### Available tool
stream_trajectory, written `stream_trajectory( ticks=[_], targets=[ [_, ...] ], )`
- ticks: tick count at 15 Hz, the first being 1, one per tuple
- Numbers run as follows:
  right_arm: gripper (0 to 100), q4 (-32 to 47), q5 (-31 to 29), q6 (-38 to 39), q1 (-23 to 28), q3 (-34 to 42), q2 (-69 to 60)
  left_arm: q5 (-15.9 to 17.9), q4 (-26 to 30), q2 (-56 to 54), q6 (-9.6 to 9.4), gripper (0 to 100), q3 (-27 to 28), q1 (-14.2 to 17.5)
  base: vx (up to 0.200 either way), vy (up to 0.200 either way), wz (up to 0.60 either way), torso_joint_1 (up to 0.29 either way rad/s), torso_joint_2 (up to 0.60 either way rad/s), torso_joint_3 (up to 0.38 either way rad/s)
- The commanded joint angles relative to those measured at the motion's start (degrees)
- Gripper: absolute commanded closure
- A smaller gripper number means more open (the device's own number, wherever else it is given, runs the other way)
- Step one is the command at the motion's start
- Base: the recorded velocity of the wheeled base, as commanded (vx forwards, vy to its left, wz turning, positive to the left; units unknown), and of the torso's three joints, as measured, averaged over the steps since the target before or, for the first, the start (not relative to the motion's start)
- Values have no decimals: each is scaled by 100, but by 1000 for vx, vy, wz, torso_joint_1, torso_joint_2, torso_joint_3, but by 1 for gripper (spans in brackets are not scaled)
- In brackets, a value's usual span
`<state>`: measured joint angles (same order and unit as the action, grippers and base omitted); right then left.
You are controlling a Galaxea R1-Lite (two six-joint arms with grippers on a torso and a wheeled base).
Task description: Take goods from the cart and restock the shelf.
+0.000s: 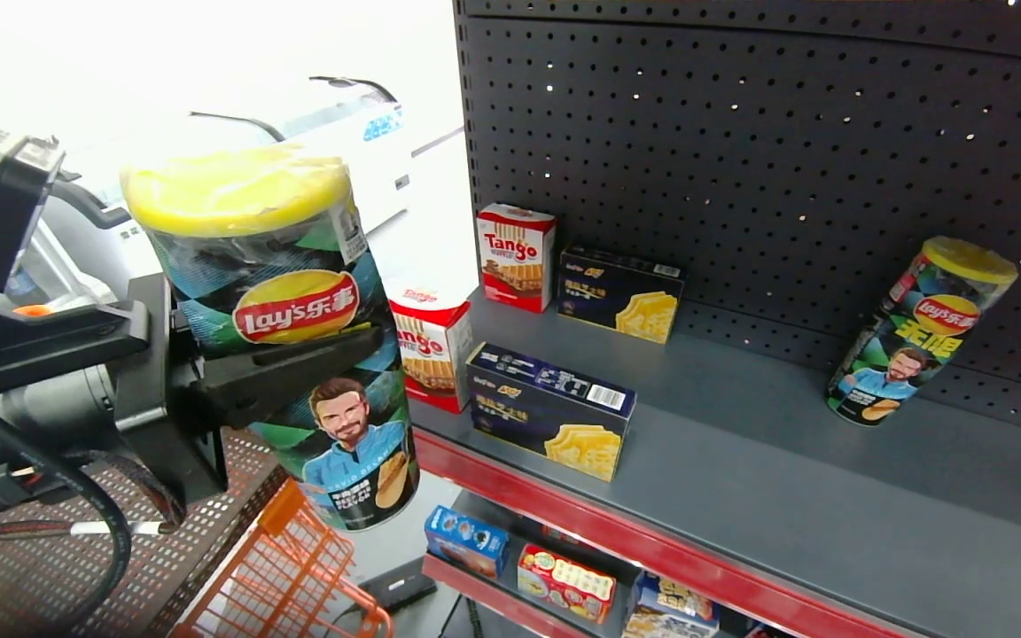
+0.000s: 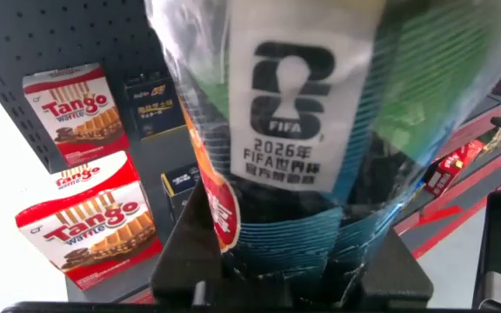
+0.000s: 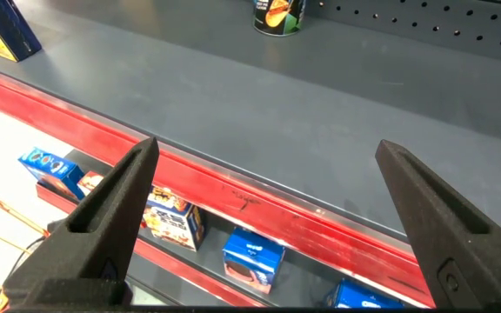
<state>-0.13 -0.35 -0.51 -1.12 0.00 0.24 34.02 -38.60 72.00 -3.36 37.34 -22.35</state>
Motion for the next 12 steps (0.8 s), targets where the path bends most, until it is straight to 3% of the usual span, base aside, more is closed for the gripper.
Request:
stream_trajectory(
  ticks=[1,10,12],
  targets=[
    [0,5,0,-2,-2,0,2,-1,-8,-19,-6,100,10,2,0,0,0,0,0,0],
    [0,-4,0,7,-2,0,2,8,-113,34,82,100,45,2,0,0,0,0,0,0],
    [0,-4,0,7,-2,0,2,8,-131,34,126,100,45,2,0,0,-600,5,0,5]
  ],
)
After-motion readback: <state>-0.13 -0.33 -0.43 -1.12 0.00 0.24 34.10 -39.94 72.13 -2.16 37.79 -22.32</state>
